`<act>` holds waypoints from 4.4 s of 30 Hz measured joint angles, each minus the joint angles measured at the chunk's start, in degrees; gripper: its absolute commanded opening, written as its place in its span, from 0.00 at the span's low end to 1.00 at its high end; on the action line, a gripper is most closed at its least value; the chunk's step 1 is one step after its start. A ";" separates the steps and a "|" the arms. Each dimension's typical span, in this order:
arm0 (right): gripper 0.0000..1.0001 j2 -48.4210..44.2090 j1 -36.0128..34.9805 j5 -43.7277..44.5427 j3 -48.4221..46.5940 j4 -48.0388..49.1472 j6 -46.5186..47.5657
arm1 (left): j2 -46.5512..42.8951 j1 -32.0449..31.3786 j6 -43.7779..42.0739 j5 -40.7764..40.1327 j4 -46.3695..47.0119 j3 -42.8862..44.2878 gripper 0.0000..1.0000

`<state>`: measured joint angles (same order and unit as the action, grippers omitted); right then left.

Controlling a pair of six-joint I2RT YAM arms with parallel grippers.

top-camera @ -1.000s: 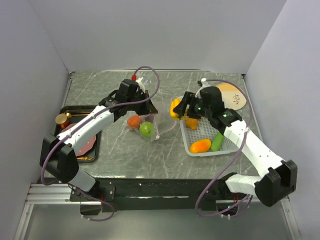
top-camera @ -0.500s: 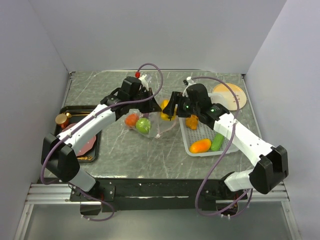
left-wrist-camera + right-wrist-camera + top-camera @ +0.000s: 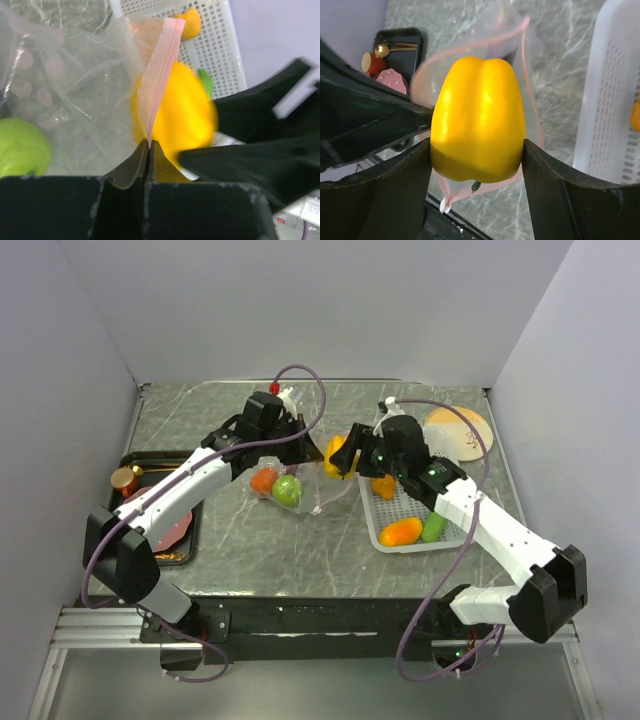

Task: Place the food in the zip-top bag and seal the zipper
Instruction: Place the fake vegetable in the zipper food storage bag, then adjust the zipper food storage bag at the center of the board, then pick up the fake vegetable from the bin.

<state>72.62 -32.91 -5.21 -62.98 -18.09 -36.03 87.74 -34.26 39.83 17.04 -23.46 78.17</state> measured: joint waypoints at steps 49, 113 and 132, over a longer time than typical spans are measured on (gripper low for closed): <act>0.97 -8.63 12.02 8.92 9.05 -1.88 -0.11 | -1.68 4.04 -1.03 -10.47 -3.78 -0.37 0.01; 0.77 16.68 22.34 -5.01 12.07 4.09 -4.66 | -5.25 1.33 -2.36 -13.86 -12.28 1.40 0.01; 0.76 21.46 22.84 -4.92 11.65 7.61 -5.31 | -5.86 1.33 -2.80 -12.31 -11.30 0.11 0.01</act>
<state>94.08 -10.07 -10.13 -51.33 -10.48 -41.34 81.89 -32.93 37.04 4.73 -34.76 78.28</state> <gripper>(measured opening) 0.776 0.022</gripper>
